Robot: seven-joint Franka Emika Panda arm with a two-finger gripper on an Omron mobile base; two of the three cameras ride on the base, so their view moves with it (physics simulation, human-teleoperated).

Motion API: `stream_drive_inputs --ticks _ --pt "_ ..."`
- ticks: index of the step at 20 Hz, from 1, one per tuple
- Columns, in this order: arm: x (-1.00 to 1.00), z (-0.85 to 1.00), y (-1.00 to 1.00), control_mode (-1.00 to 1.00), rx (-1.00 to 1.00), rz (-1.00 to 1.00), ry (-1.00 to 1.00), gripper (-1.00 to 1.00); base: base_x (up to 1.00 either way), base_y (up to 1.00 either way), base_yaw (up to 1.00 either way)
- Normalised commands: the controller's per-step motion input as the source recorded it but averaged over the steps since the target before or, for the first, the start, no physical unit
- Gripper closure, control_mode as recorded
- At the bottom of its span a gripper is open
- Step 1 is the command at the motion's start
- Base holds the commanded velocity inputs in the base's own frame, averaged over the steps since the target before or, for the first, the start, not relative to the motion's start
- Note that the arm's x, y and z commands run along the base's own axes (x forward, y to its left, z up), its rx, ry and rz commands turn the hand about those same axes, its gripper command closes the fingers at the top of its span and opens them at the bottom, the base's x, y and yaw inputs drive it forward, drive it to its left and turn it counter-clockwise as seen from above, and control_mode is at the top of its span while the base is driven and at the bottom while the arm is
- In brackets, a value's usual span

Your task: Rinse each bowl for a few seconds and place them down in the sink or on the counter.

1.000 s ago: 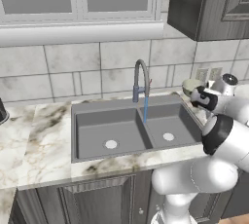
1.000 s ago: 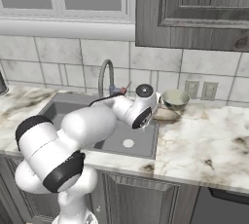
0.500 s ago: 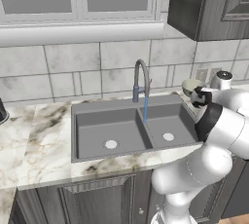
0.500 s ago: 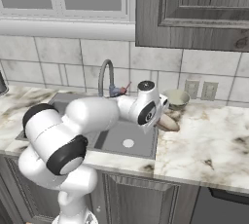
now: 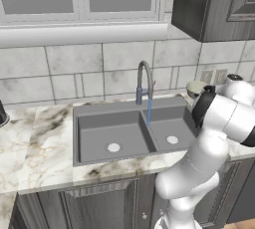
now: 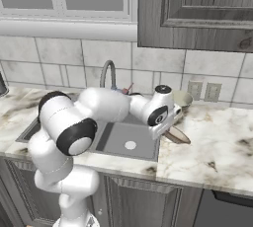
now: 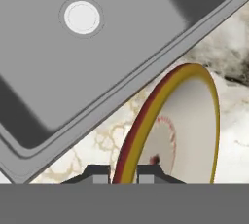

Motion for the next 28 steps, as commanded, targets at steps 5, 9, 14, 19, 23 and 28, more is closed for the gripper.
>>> stream_drive_inputs --ticks 5,9,14,19,23,28 --pt "0.00 -0.31 -0.47 -1.00 0.08 -0.03 0.08 1.00 0.00 0.00 0.00" --pt "0.00 -0.40 -0.35 -1.00 0.06 0.00 0.04 1.00 0.00 0.00 0.00" --pt "-0.07 -0.54 -0.26 -1.00 0.03 0.00 0.02 1.00 0.00 0.00 0.00" --pt "-0.15 -0.70 -0.17 -1.00 0.00 0.00 0.04 -1.00 0.00 0.00 0.00" --pt "-0.12 -0.59 -0.20 -1.00 0.02 0.00 0.05 -1.00 0.00 0.00 0.00" --pt "-0.10 -0.34 -0.33 -1.00 0.03 0.00 0.02 -1.00 0.00 0.00 0.00"
